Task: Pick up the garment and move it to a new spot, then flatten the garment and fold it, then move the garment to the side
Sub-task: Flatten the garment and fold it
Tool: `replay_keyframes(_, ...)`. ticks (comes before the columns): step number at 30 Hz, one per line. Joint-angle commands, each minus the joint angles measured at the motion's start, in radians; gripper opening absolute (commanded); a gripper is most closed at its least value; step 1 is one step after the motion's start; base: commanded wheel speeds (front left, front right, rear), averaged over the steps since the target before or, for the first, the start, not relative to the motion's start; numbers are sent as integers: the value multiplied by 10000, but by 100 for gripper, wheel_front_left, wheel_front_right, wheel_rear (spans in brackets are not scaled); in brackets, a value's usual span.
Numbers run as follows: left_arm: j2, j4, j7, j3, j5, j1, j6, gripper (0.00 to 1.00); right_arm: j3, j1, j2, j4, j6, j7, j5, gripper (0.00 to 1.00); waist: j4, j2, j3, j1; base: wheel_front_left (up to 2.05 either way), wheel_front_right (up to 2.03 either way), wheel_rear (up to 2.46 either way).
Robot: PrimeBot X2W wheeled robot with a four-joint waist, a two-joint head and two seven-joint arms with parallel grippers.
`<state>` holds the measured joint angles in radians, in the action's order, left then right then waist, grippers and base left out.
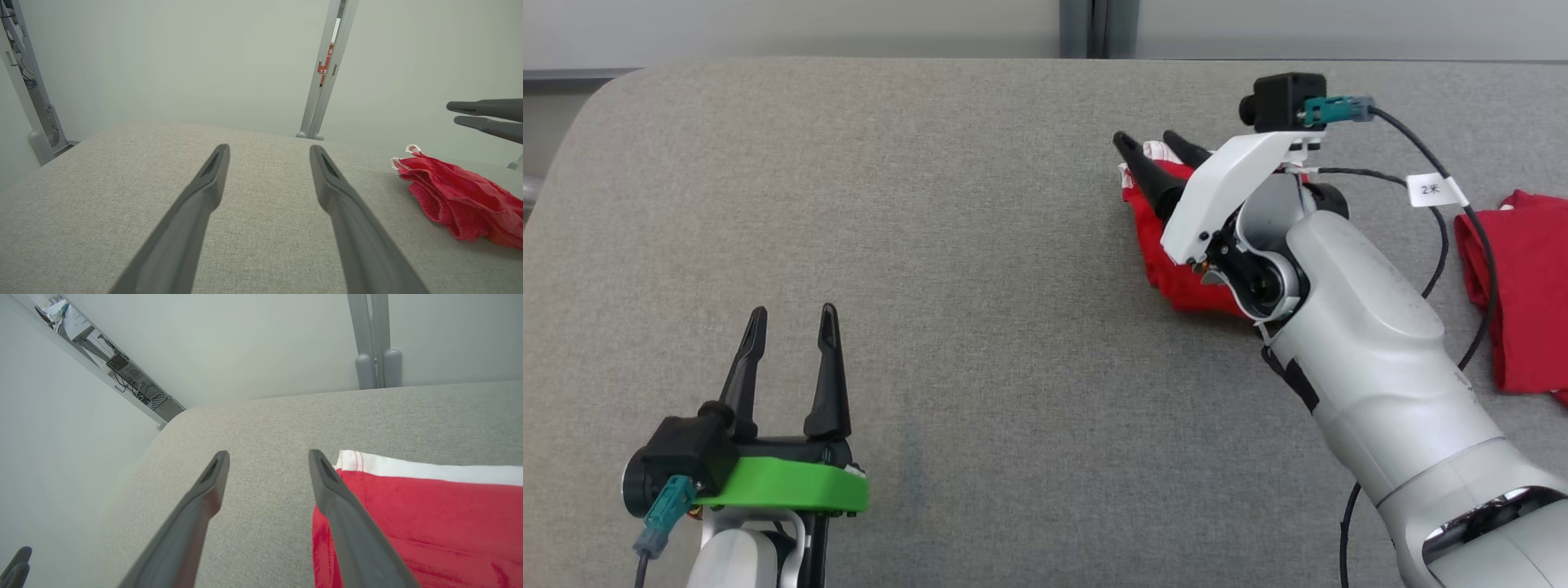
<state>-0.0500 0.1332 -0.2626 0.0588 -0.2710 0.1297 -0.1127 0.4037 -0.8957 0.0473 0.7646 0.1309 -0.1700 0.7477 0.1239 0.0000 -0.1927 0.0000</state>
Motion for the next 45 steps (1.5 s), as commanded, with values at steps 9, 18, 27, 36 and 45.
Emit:
replay_keyframes(9, -20, -93, -23, -61, 129, -33, -9, 100, -1532, 567, 1360, 756, -4, 937, -2313, 100, -590, 0, 176, 0, 0, 0, 0)
replay_keyframes(18, -20, -128, -23, -52, 188, 177, -62, 100, -2200, 1502, 1289, 1610, -4, 667, -3953, 0, -578, 0, -54, 0, 0, 0, 0)
replay_keyframes(27, -20, 11, -24, -22, 166, 289, -98, 100, -927, 1626, 230, 1113, -4, -284, -3502, 0, -432, 0, -53, 0, 0, 0, 0)
replay_keyframes(36, -20, 119, -23, -29, 179, 68, -118, 100, 2182, 2905, 60, -1075, -4, -1159, -2017, 0, -375, 0, 317, 0, 0, 0, 0)
replay_keyframes(45, -18, 230, -23, -256, 171, -248, -5, 100, 1945, 3919, 483, -3375, -6, 466, -1329, 100, -739, 0, 860, 0, 0, 0, 0)
